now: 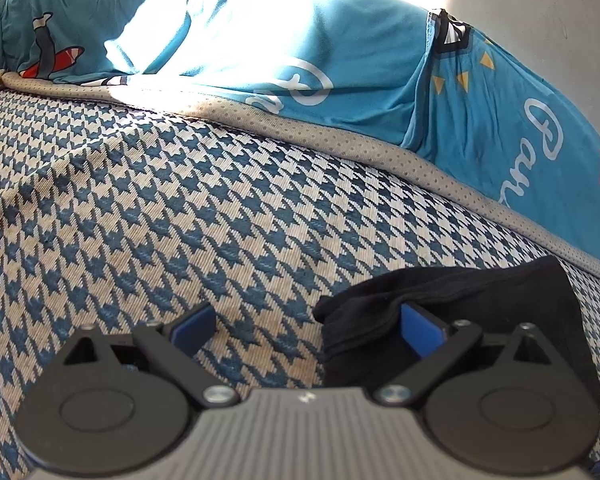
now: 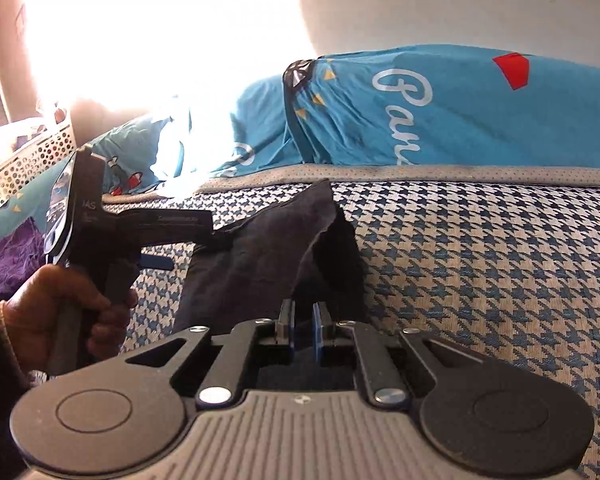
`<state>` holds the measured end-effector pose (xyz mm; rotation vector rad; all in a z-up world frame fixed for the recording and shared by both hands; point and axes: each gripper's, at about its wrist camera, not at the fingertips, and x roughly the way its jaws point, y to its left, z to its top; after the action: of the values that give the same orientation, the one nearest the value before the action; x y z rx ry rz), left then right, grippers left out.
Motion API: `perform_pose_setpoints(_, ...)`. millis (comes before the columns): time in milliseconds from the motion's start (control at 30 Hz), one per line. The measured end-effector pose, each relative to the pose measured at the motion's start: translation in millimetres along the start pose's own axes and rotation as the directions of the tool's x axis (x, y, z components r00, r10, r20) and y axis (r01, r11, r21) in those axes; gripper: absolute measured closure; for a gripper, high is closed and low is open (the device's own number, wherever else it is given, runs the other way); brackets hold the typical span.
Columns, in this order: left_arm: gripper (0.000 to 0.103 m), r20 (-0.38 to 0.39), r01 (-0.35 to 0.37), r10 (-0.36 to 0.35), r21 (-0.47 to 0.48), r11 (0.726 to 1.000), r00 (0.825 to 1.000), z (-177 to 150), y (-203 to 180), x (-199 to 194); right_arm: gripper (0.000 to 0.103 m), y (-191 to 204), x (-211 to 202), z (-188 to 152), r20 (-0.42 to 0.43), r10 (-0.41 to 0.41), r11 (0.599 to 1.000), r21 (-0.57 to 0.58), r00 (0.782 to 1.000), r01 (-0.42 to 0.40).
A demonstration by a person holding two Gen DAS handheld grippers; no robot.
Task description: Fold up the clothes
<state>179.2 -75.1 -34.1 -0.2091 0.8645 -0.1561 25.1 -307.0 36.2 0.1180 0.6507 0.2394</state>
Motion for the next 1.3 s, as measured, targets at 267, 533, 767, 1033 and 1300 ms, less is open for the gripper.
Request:
perform_pose_setpoints(267, 0.002, 0.002, -0.001, 0.001, 0.011, 1.0, 1.0, -0.8, -0.4, 2.7, 0.094, 8.6, 12.2, -26.0, -0.176, -0.078, 0.987, -0.15, 0.981, 0.051)
perform_pose_setpoints(533, 0.001, 0.021, 0.002, -0.002, -0.001, 1.0, 1.0, 3.0, -2.5, -5.6, 0.094, 6.8, 6.3, -30.4, -0.238, -0.086, 0.982, -0.181, 0.967, 0.043)
perform_pose_setpoints(767, 0.001, 0.086, 0.035, -0.037, 0.031, 0.999, 0.996, 11.2, -14.8, -26.3, 0.094, -0.1, -22.2, -11.8, -0.145, 0.002, 0.989, -0.143, 0.989, -0.023)
perform_pose_setpoints(1033, 0.001, 0.058, 0.076, -0.083, 0.117, 0.99, 0.995, -0.5, -36.2, -16.9, 0.088, 2.8, -14.5, -10.1, -0.117, 0.017, 0.996, -0.09, 0.993, -0.028)
perform_pose_setpoints(1300, 0.0, 0.001, 0.034, -0.034, 0.08, 0.996, 0.999, 2.1, -24.0, 7.8, 0.087, 2.7, 11.2, -22.2, -0.209, -0.083, 0.992, -0.113, 0.974, 0.06)
